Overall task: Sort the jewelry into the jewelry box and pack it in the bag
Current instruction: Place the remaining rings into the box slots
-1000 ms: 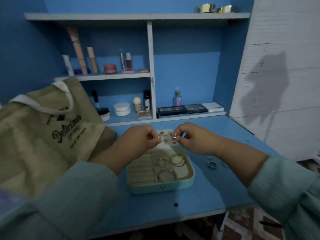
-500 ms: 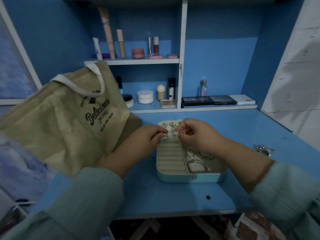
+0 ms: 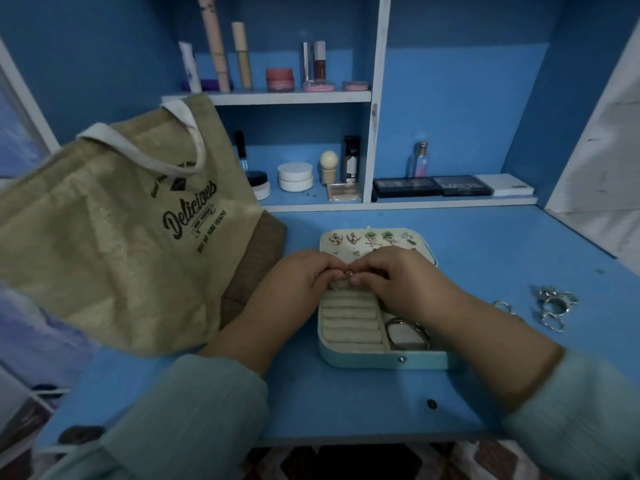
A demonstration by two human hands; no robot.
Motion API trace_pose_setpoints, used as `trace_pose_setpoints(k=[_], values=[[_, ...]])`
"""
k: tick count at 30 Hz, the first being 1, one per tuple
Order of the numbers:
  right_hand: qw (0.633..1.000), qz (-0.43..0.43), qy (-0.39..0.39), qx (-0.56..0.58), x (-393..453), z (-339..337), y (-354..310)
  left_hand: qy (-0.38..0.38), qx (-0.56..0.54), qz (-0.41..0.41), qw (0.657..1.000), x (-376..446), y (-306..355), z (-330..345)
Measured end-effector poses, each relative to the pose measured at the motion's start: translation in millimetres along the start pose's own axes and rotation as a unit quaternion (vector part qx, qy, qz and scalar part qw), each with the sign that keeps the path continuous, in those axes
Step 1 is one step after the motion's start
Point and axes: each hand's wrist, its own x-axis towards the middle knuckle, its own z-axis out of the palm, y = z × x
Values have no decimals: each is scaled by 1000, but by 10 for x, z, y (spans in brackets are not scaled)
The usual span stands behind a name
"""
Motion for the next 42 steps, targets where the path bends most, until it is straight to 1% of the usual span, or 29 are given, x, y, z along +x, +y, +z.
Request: trace_pose_setpoints(k=[3, 7, 12, 16, 18, 21, 24, 27, 31, 34, 38, 42], values=[[1000, -19, -6, -21, -8, -8, -3, 24, 11, 25, 999, -10, -44, 9], [997, -58, -4, -50, -9, -8, -12, 26, 16, 34, 999, -12, -61, 30], [997, -37, 5, -68, -24, -8, 6, 31, 22, 50, 998, -17, -65, 37], [998, -22, 29, -45, -39, -35, -14, 38, 15, 48, 998, -11, -90, 45], [998, -23, 19, -54, -44, -36, -12, 44, 6, 42, 998, -10, -104, 48], [997, -37, -7, -66, -53, -36, -14, 29, -4, 36, 999, -21, -113, 39], [997, -36, -6, -66, -61, -27, 2, 23, -13, 41, 999, -25, -95, 27], [998, -27, 5, -54, -60, -5, 9, 17, -11, 1, 1000, -12, -104, -4], [999, -17, 25, -40, -59, 4, 8, 10, 4, 25, 1000, 7, -109, -6], [999, -6, 26, -33, -63, 4, 9, -6, 14, 38, 999, 23, -88, -15], [999, 0, 21, -25, -55, 5, -7, -34, 65, 26, 997, 33, -116, -21], [1000, 8, 9, -21, -37, 9, -11, -52, 110, 33, 992, 73, -121, -39]])
